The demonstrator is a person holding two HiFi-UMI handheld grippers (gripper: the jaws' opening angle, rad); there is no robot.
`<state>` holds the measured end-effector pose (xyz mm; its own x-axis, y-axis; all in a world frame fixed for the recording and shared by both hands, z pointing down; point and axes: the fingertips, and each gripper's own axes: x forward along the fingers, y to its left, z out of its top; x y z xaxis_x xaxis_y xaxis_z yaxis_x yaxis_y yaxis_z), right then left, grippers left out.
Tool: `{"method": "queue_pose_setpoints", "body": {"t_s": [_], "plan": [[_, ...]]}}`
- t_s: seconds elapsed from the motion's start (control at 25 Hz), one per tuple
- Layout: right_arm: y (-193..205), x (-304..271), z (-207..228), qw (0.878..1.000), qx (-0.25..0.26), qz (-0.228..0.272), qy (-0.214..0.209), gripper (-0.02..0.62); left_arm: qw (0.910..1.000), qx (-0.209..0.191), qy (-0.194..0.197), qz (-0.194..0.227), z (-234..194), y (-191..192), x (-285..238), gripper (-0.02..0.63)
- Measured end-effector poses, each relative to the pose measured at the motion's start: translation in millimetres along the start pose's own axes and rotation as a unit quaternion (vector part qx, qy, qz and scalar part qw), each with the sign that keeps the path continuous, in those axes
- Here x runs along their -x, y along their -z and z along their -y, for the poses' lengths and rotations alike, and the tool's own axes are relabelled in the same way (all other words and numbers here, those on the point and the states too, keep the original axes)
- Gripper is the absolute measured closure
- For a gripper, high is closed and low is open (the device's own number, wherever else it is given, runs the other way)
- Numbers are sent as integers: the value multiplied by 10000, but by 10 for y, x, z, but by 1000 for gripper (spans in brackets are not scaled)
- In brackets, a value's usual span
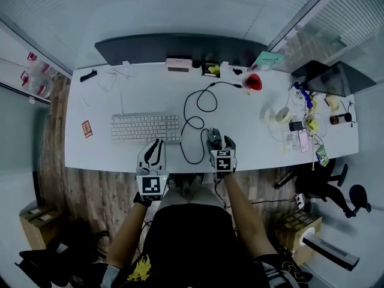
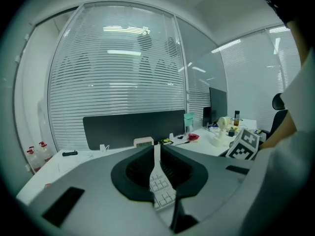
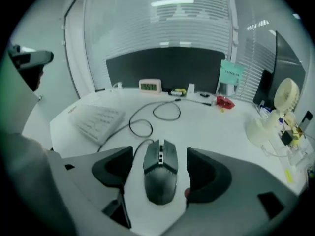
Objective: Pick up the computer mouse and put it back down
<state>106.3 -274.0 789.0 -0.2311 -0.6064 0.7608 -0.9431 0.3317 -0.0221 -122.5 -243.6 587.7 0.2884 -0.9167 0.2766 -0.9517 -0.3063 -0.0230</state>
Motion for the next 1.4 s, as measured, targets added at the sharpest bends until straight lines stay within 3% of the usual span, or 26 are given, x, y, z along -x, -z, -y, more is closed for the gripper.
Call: {"method": "queue_pose_setpoints", "body": {"t_s": [0.04, 0.12, 0.2, 0.28, 0.44, 0.6, 0.68, 0.92, 1.4], "plan": [[-194, 168, 18, 9995, -45, 317, 3, 241, 10000, 44, -13, 85, -21, -109, 11, 557], [-651, 593, 71, 9944, -72, 1057, 48, 318, 9994, 63, -17, 330, -58, -401, 40, 557], [-1164, 1046, 110, 9828, -83, 1846, 61, 380, 9977, 41, -21, 680, -94, -761, 76, 557], [-1674, 1505, 98, 9653, -53, 2612, 42, 424, 9946, -23, -64, 1038, -121, -1128, 133, 557], [-2427, 2449, 53, 9250, 160, 3796, 31, 578, 9881, -157, -10, 1531, 8, -1722, 232, 557], [-2921, 3096, -237, 8909, 452, 4495, -465, 580, 9790, -119, -13, 2037, 90, -2224, 382, 558], [-3009, 3318, -356, 8809, 598, 4663, -555, 580, 9778, -167, -2, 2088, 132, -2319, 454, 558], [-3046, 3481, -465, 8760, 743, 4708, -740, 580, 9773, -311, 13, 2094, 152, -2399, 530, 558], [-2948, 3608, -297, 8820, 802, 4591, -696, 581, 9786, -296, -45, 2038, 196, -2351, 599, 558]]}}
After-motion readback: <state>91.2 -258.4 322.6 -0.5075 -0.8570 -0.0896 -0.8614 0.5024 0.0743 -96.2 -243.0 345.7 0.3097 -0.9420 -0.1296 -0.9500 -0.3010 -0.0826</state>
